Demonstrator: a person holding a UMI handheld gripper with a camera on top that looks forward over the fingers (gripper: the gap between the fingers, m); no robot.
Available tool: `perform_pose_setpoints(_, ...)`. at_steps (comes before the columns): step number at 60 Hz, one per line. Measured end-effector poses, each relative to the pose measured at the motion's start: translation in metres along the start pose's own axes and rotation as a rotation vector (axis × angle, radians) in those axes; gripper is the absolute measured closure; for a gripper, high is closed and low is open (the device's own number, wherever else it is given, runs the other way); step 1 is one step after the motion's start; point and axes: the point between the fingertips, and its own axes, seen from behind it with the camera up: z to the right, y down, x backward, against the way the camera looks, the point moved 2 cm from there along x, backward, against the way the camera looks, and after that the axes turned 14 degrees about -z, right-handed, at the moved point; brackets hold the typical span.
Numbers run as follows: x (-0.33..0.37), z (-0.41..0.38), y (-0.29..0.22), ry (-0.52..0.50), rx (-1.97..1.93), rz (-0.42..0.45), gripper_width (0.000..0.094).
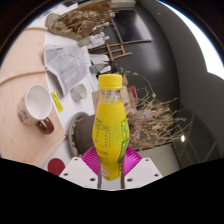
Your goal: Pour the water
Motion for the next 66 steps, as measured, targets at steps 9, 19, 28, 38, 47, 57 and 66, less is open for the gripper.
perform_pose_setpoints(9,-0.002,0.002,0.024,-0.228,-0.452,-0.010,0.0682)
perform_pose_setpoints(19,-0.024,-0.034,0.044,-0.527,-0.868,0.010,0.0682)
perform_pose_setpoints(28,-0.042,-0.070,0.055,-0.663,-1.011,0.063,0.0682)
perform_pose_setpoints(38,-0.055,-0.115,0.067,-0.744,-1.048,0.061,0.0681)
perform_pose_setpoints(47,-0.057,-0.130,0.074,-0.741,-1.064,0.081,0.0678)
perform_pose_setpoints(57,-0.056,-0.130,0.076,-0.734,-1.087,0.081,0.0511)
perform_pose_setpoints(66,-0.052,-0.136,0.079,-0.770,-1.082,0.007,0.0114)
